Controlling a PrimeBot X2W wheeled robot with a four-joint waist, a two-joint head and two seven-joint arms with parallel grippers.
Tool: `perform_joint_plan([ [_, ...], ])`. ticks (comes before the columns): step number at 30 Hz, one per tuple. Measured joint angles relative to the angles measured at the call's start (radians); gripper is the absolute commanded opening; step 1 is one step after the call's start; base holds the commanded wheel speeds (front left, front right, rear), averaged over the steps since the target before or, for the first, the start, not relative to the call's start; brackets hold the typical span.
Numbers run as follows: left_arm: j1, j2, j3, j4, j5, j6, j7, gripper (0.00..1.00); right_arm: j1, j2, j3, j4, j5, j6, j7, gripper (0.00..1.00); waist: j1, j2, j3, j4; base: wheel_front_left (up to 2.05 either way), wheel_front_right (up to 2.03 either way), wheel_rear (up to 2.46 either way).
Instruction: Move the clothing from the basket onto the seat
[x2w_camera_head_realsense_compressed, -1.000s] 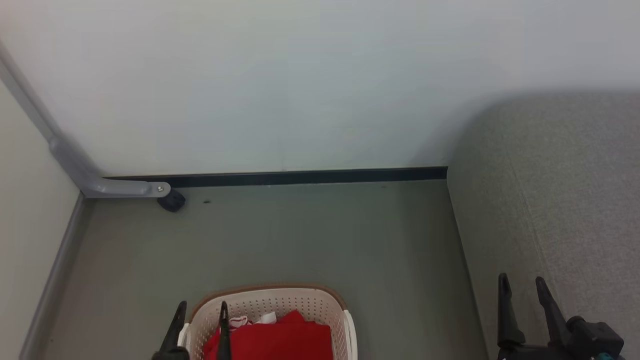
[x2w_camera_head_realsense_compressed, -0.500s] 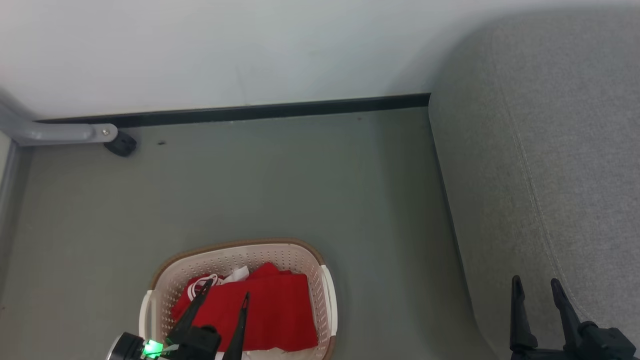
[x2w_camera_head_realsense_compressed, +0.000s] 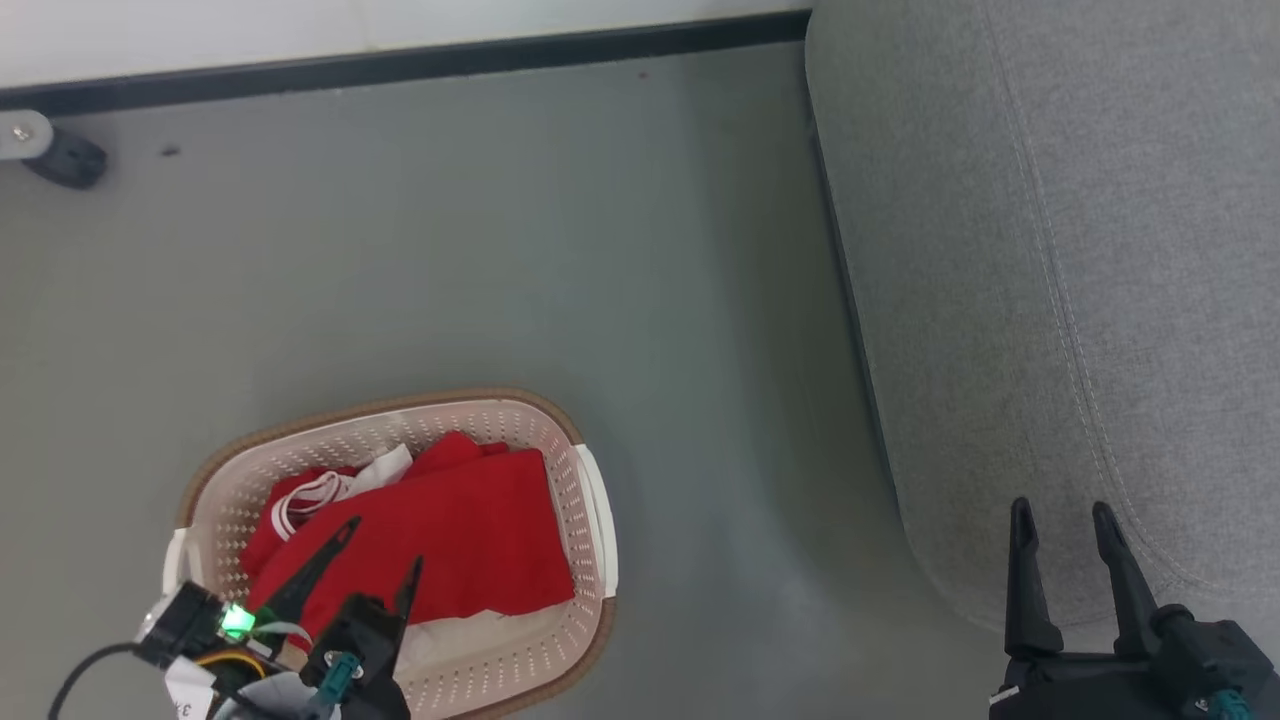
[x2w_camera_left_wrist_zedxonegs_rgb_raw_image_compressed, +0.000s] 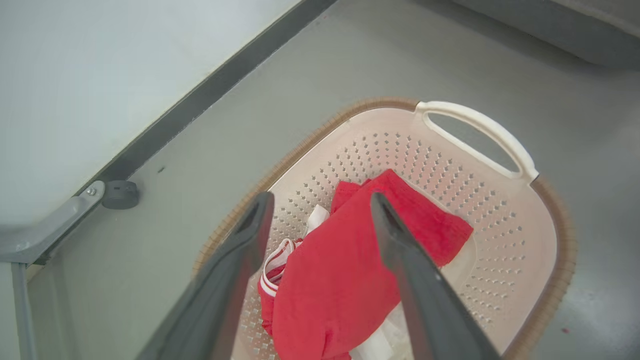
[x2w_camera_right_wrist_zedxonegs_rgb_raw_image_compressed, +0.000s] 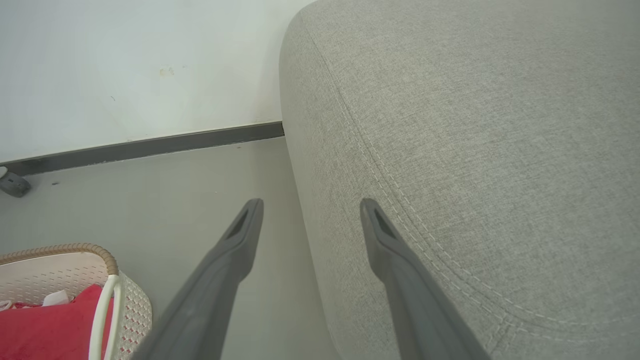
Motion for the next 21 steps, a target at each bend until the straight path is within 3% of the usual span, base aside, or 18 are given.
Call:
perform_joint_plan([
  [9, -0.156, 0.058, -0.038, 0.126, 0.075, -0.053, 0.095, 1.00, -0.025, 0.010, 0.014, -0.053, -0.001, -0.011, 0.000, 1.00, 0.0000, 0.0001, 0.137, -0.051, 0.00, 0.00, 0.00],
  [21, -0.271, 0.076, -0.073, 0.274, 0.112, -0.071, 0.181, 1.00, -0.026, 0.016, 0.024, -0.054, 0.000, -0.028, 0.000, 1.00, -0.0001, 0.0000, 0.259, -0.089, 0.00, 0.00, 0.00],
])
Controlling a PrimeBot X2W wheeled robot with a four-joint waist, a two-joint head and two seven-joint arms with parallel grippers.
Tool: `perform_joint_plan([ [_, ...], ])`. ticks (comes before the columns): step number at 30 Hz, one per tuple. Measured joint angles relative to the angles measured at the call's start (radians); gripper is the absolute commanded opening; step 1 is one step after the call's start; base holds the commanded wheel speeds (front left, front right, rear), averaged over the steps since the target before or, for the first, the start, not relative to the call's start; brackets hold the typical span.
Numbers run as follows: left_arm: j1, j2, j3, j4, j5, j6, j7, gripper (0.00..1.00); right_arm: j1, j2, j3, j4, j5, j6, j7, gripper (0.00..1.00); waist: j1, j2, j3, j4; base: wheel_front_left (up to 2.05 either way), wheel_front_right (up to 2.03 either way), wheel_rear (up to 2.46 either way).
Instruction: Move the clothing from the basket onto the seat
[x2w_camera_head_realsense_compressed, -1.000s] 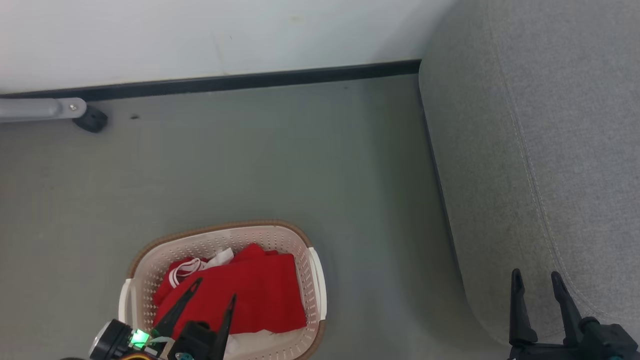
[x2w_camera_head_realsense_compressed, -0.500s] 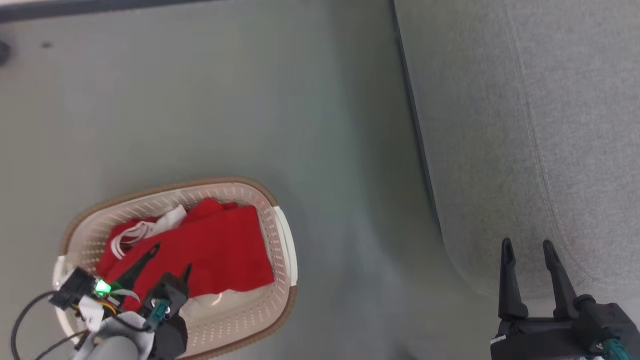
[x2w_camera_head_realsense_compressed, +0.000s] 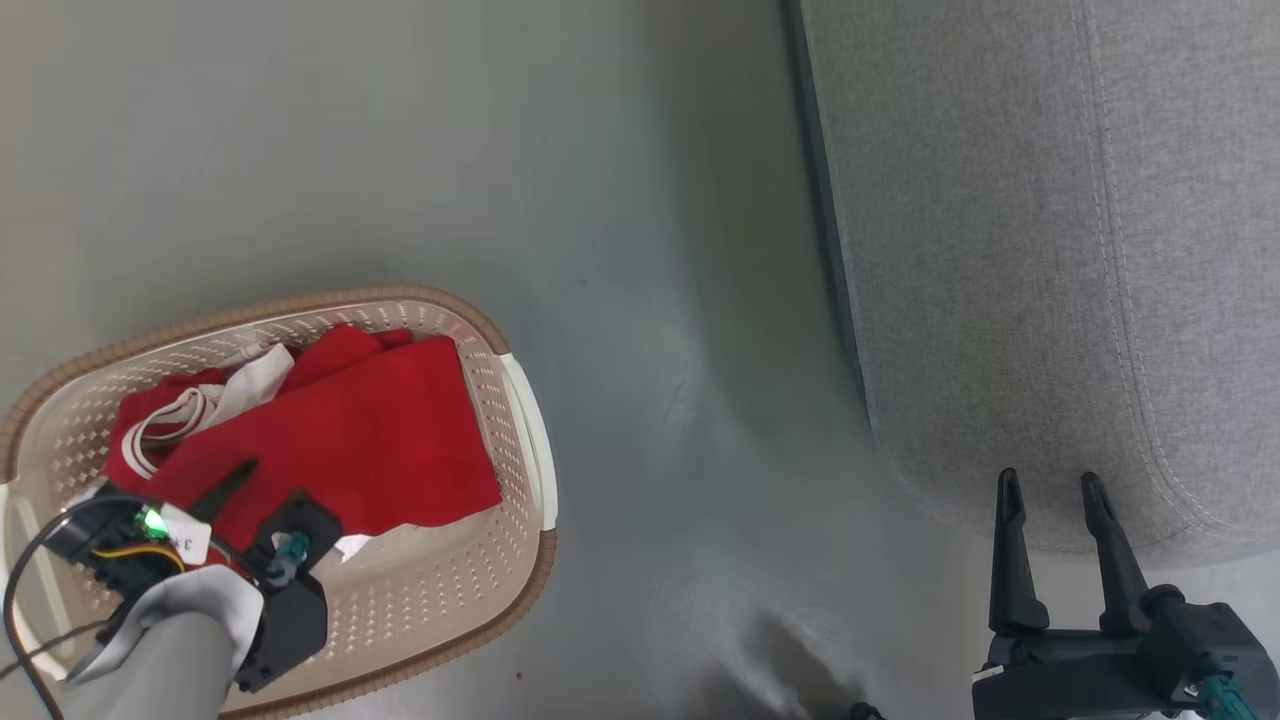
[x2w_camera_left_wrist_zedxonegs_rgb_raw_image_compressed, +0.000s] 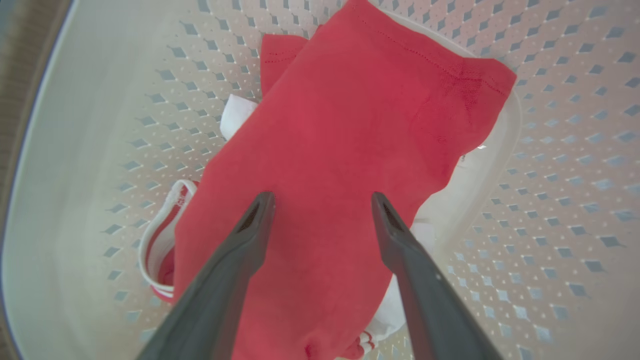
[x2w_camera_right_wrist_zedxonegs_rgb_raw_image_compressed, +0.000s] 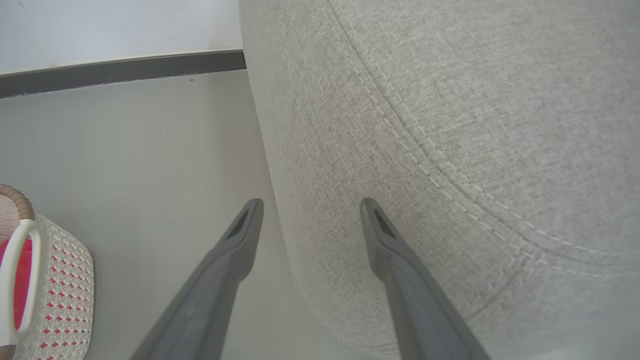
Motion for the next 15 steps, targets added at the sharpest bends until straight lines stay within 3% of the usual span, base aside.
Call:
perform_joint_plan([
  [15, -0.139, -0.033, -0.029, 0.117, 0.023, -0.025, 0.031, 1.00, 0.009, 0.002, 0.005, -0.031, -0.002, -0.010, 0.000, 1.00, 0.0000, 0.0000, 0.070, 0.010, 0.00, 0.00, 0.00],
])
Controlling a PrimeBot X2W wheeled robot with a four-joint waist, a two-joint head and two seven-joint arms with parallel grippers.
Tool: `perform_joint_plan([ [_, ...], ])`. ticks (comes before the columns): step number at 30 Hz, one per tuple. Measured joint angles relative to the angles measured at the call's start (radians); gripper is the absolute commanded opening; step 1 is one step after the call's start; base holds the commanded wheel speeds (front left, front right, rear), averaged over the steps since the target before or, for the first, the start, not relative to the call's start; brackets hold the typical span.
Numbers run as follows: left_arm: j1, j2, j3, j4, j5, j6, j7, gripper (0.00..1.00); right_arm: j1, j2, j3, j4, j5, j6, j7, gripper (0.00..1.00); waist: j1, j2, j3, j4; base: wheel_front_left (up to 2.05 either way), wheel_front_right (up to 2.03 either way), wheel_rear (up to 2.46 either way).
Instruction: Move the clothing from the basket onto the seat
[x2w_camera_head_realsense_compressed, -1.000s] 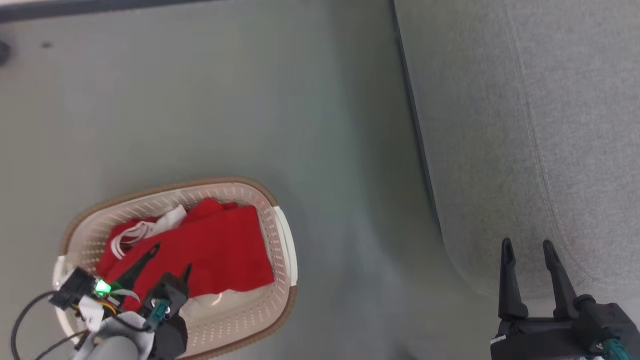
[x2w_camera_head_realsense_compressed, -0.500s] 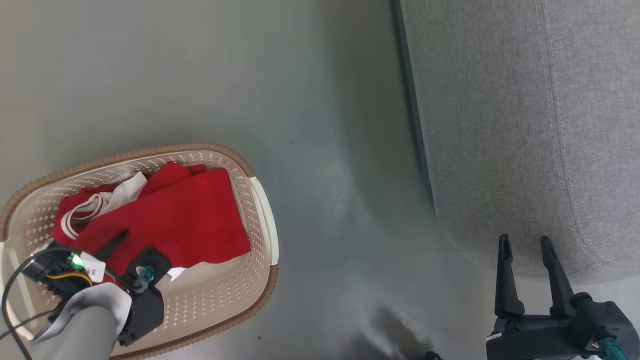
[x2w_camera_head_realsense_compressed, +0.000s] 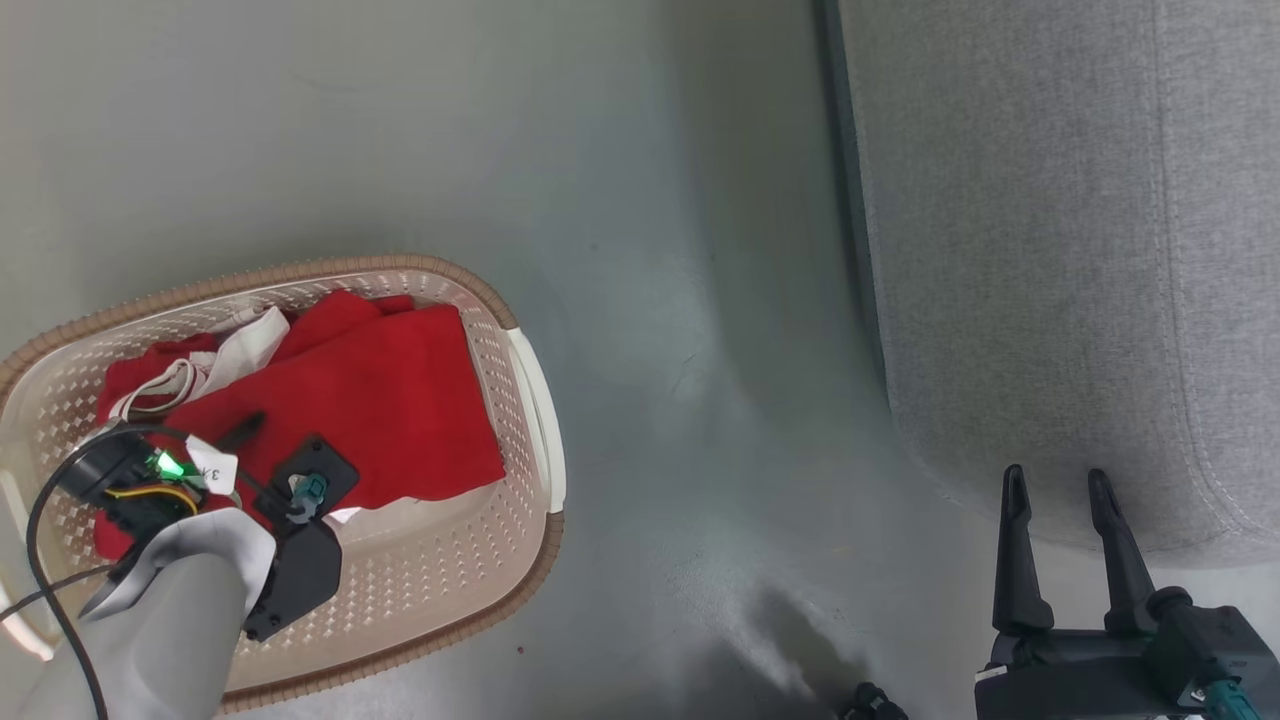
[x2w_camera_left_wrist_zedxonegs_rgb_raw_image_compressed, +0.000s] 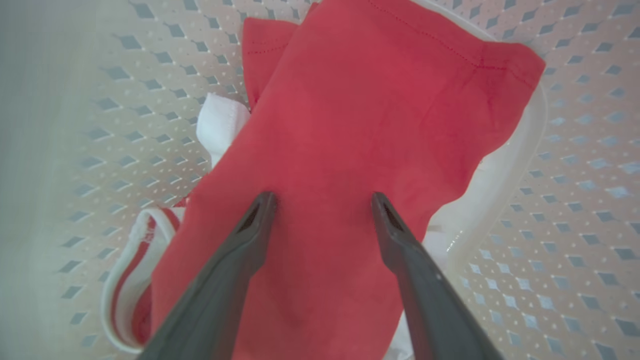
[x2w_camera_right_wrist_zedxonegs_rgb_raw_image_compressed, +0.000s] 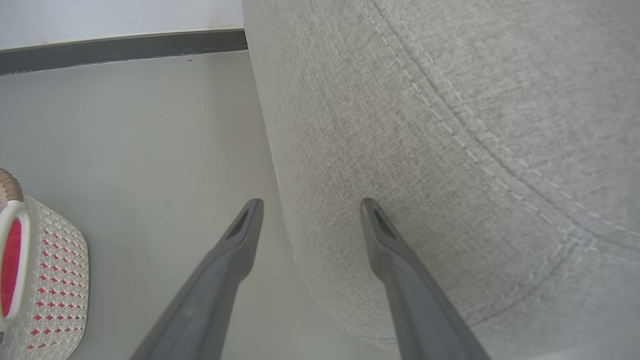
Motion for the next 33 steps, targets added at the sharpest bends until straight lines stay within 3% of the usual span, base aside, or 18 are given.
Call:
perform_joint_plan([
  [10, -0.055, 0.004, -0.022, 0.082, 0.024, 0.000, 0.039, 1.00, 0.030, 0.000, 0.018, -0.027, 0.000, -0.009, 0.000, 1.00, -0.0001, -0.0003, 0.029, 0.007, 0.00, 0.00, 0.00],
  [18, -0.100, -0.027, 0.000, 0.135, 0.014, 0.001, 0.072, 1.00, 0.046, 0.001, 0.019, -0.041, 0.001, -0.012, 0.000, 1.00, -0.0001, -0.0003, 0.042, 0.009, 0.00, 0.00, 0.00],
  [20, -0.106, -0.036, 0.010, 0.148, 0.001, 0.004, 0.080, 0.00, 0.046, 0.001, 0.019, -0.046, 0.000, -0.012, 0.000, 1.00, 0.0000, -0.0002, 0.043, 0.010, 0.00, 0.00, 0.00],
  [33, -0.115, -0.054, 0.026, 0.195, -0.017, 0.018, 0.048, 0.00, 0.007, 0.001, 0.049, -0.046, 0.005, -0.017, 0.000, 1.00, 0.0000, -0.0002, 0.024, 0.012, 0.00, 0.00, 0.00],
])
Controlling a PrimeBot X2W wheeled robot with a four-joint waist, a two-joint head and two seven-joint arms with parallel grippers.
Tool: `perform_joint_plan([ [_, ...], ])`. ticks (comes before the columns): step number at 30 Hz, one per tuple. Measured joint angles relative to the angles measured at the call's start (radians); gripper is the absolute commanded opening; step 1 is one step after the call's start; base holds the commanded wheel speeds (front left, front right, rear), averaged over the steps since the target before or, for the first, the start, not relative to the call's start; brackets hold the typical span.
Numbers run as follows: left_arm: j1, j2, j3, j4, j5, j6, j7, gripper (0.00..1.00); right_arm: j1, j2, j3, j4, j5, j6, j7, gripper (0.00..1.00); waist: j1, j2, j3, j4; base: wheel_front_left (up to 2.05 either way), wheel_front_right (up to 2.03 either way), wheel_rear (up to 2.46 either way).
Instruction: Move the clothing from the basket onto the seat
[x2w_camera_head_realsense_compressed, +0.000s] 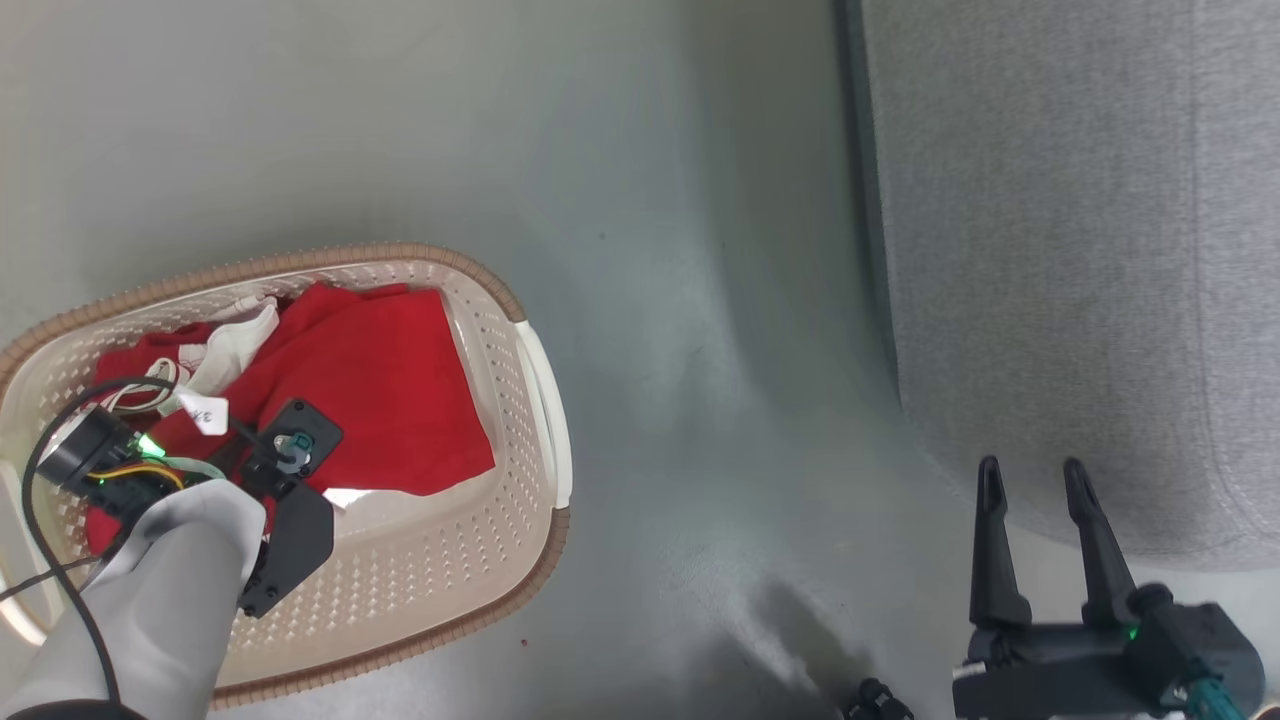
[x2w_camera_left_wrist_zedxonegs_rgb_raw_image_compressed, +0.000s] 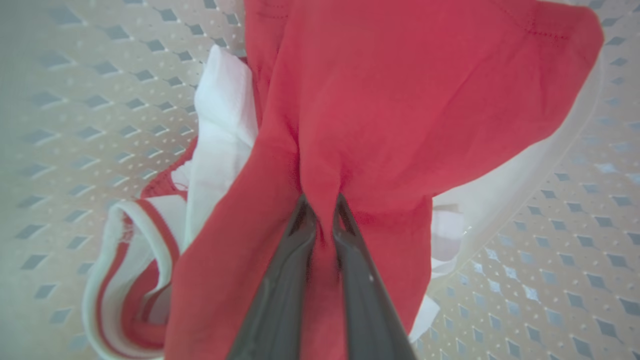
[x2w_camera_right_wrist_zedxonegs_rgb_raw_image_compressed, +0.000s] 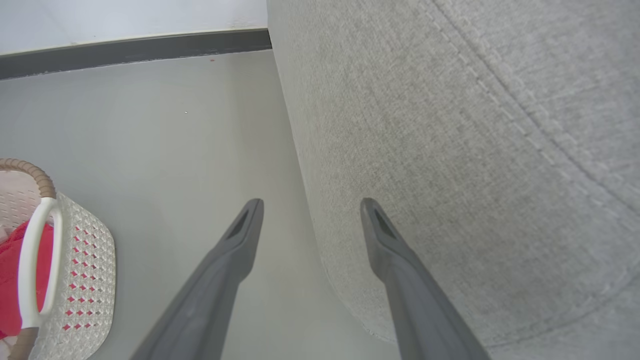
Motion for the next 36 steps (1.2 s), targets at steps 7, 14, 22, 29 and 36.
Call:
perform_joint_plan([
  [7, 0.043, 0.002, 0.030, 0.021, -0.047, 0.018, -0.058, 0.00, -0.081, 0.000, 0.030, 0.038, 0.027, -0.001, 0.000, 1.00, 0.0000, 0.0000, -0.043, -0.015, 0.00, 0.00, 0.00],
  [14, 0.107, -0.001, 0.053, 0.035, -0.071, 0.036, -0.116, 0.00, -0.147, -0.001, 0.037, 0.104, 0.054, -0.001, 0.000, 1.00, -0.0001, 0.0000, -0.109, -0.033, 0.00, 0.00, 0.00],
  [22, 0.151, -0.062, 0.069, 0.031, -0.107, 0.060, -0.203, 0.00, -0.182, -0.001, 0.007, 0.171, 0.060, -0.001, 0.000, 1.00, -0.0002, 0.0000, -0.213, -0.034, 0.00, 0.00, 0.00],
  [29, 0.185, -0.101, 0.086, 0.021, -0.126, 0.088, -0.238, 0.00, -0.198, -0.001, -0.011, 0.233, 0.060, -0.001, 0.000, 1.00, -0.0003, 0.0000, -0.312, -0.009, 0.00, 0.00, 0.00],
  [36, 0.221, -0.110, 0.089, -0.007, -0.138, 0.103, -0.256, 0.00, -0.202, -0.002, -0.012, 0.285, 0.060, 0.010, 0.000, 1.00, -0.0003, 0.0000, -0.397, 0.025, 0.00, 0.00, 0.00],
])
